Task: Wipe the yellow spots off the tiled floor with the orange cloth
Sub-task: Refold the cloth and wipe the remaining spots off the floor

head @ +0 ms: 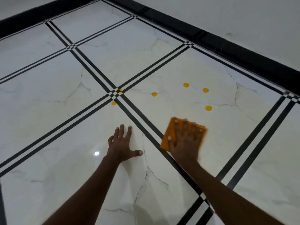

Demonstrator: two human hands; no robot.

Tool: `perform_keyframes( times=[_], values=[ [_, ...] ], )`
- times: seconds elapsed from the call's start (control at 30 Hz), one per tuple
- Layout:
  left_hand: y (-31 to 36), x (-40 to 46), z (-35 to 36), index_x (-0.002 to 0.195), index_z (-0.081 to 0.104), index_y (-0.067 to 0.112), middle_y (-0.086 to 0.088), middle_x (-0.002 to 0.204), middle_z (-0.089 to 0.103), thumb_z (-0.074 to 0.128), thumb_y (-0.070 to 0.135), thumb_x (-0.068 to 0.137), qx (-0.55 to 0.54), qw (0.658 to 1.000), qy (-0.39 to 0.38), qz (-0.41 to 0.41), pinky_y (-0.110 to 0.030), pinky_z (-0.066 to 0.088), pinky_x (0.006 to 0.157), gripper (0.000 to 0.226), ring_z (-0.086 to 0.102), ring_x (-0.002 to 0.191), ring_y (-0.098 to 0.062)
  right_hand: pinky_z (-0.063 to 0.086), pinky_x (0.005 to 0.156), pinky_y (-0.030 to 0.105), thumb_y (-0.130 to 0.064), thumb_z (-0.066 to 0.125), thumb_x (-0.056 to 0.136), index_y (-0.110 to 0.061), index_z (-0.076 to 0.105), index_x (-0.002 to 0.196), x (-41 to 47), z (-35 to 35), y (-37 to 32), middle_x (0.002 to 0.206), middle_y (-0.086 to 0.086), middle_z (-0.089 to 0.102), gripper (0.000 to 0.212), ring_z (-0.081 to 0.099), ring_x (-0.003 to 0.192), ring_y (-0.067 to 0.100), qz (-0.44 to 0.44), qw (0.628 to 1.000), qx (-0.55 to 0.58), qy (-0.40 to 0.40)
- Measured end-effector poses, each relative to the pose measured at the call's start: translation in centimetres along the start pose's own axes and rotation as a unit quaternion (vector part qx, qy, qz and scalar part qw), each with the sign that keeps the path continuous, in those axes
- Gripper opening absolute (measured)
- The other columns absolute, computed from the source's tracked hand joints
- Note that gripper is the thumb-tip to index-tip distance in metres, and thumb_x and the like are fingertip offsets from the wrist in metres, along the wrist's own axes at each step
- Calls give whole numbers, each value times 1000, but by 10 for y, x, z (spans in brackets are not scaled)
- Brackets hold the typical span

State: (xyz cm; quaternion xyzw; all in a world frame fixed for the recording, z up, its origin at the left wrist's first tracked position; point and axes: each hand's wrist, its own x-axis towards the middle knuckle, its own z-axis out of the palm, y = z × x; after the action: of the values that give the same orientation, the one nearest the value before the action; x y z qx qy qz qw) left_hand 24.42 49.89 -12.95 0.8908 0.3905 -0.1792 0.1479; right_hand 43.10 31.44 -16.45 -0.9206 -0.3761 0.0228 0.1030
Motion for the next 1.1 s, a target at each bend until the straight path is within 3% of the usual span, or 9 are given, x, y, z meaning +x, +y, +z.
perform_keyframes(
  times=[0.1, 0.3, 0.37, 0.47, 0.57, 0.7, 0.9, 1.0, 1.1],
  values=[
    [-20, 2, -13, 159, -1, 25, -8, 167, -5, 61, 74, 77, 25, 999, 38, 5, -52, 14, 121, 115, -1, 154, -29, 11, 122, 67, -58, 37, 94, -28, 28, 161, 62, 12, -32, 168, 11, 28, 74, 24, 152, 44, -110, 993, -6, -46],
    [-100, 9, -39, 160, -1, 22, -10, 167, -9, 56, 75, 80, -87, 986, 75, -117, -51, 10, 121, 111, -6, 154, -26, 11, 121, 68, -55, 36, 92, -19, 32, 159, 46, 8, -18, 163, 19, 34, 77, 24, 150, 48, 110, 993, 6, 38],
    [-112, 18, -43, 160, -1, 22, -10, 167, -9, 48, 85, 74, -81, 986, 75, -127, -50, 8, 122, 117, -7, 154, -25, 7, 122, 67, -55, 38, 91, -20, 28, 161, 21, 12, -57, 166, 19, 27, 79, 22, 151, 49, 32, 999, -2, 9],
    [-129, 24, -36, 159, -9, 24, -8, 167, -14, 25, 96, 60, -44, 992, 58, -101, -51, 5, 121, 127, -11, 154, -24, 4, 123, 66, -60, 36, 92, -28, 19, 163, 37, 37, -129, 170, 14, 18, 80, 18, 154, 46, -191, 981, -10, -37],
    [-143, 22, -17, 159, -7, 27, -5, 167, -11, 23, 89, 78, -56, 986, 138, -73, -49, 4, 123, 106, -9, 154, -23, 6, 123, 66, -65, 30, 95, -32, 14, 164, 91, 54, -187, 171, 10, 17, 78, 12, 157, 42, -298, 952, -25, -65],
    [-150, 23, -1, 160, 5, 28, -3, 168, 2, 25, 81, 87, -66, 970, 222, -69, -47, 10, 123, 92, -1, 155, -20, 8, 124, 63, -66, 26, 95, -32, 12, 164, 148, 66, -207, 171, 7, 18, 78, 12, 157, 37, -288, 954, -54, -60],
    [-150, 27, 3, 160, 11, 27, -2, 168, 3, 32, 76, 88, -86, 966, 237, -54, -47, 10, 123, 90, 0, 155, -20, 11, 122, 67, -60, 24, 95, -23, 21, 163, 168, 59, -230, 166, 19, 27, 77, 24, 150, 48, -114, 992, -45, -8],
    [-151, 28, 3, 159, 16, 24, -1, 168, 7, 39, 69, 88, -120, 963, 235, -54, -46, 11, 123, 88, 7, 155, -20, 2, 124, 65, -63, 21, 98, -26, 7, 165, 134, 69, -284, 171, 16, 11, 78, 9, 156, 44, -187, 982, -8, -35],
    [-152, 30, 5, 158, 21, 15, -2, 166, 15, 46, 63, 85, -148, 957, 241, -65, -40, 9, 123, 92, 16, 153, -20, 1, 124, 65, -66, 21, 98, -31, 4, 164, 171, 83, -318, 173, 9, 5, 77, 3, 158, 40, -266, 962, -2, -58]
  ],
)
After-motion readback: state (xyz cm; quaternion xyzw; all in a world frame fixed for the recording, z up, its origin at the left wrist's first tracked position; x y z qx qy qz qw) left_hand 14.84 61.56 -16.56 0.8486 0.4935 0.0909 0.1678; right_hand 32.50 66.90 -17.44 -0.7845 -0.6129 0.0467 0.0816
